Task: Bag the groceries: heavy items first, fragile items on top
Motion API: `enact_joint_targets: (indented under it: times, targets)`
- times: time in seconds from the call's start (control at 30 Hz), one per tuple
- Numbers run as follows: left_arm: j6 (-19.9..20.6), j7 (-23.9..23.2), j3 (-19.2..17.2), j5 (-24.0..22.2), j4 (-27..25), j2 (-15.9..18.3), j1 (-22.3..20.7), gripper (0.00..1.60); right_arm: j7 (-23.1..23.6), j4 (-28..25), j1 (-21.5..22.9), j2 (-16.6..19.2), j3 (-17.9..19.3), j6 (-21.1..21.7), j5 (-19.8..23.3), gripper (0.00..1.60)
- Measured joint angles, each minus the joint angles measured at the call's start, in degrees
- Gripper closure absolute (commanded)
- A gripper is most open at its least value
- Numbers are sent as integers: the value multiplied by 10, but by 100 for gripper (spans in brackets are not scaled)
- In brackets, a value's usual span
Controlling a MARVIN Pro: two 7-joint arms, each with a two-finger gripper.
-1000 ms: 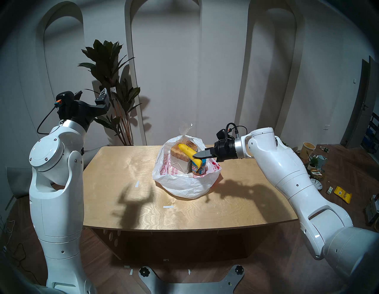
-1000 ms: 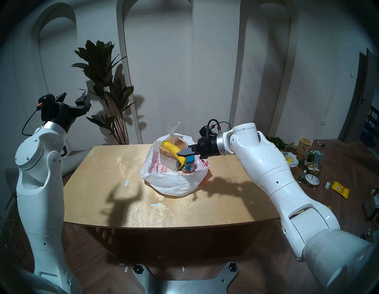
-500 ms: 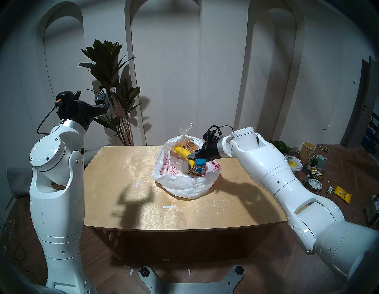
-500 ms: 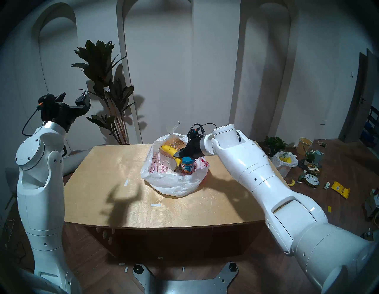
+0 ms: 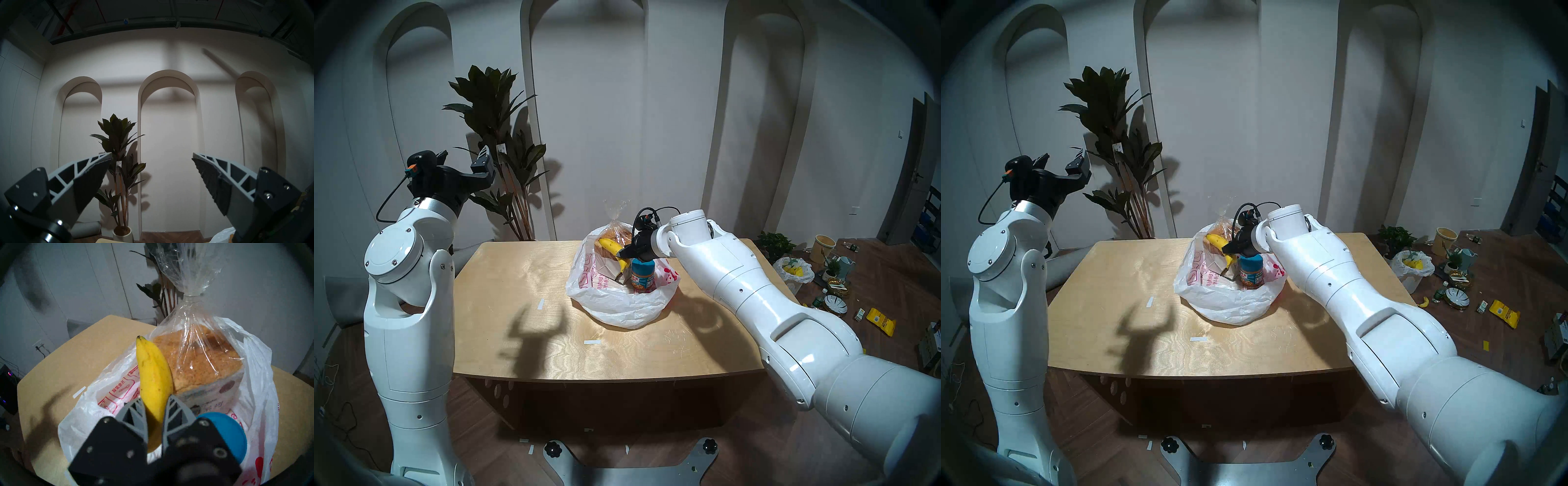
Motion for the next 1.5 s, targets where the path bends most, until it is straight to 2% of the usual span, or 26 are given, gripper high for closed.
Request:
enact_joint_targets:
  times: [0.23,0.33,0.5,0.87,1.03,1.27,1.5]
  targets:
    - [1,-1,1,-1,-1,0,0,0,-55,76,17,-46,39,-57,24,160]
    - [3,-2,1,-4,-3,0,0,0,-62,78,15,-52,54,-64,36,160]
    - [5,-3,1,-9,-3,1,0,0,-51,45,1,-39,64,-49,47,160]
    - [5,-4,0,-16,-3,2,0,0,-29,-30,-16,28,98,-5,59,160]
    - [6,-4,0,-18,-3,4,0,0,-7,-75,-47,62,104,30,67,160]
    - [6,-4,0,-18,-3,5,0,0,40,-118,-69,60,85,54,83,160]
    - [6,-4,0,-18,-3,6,0,0,81,-164,-69,57,73,82,98,160]
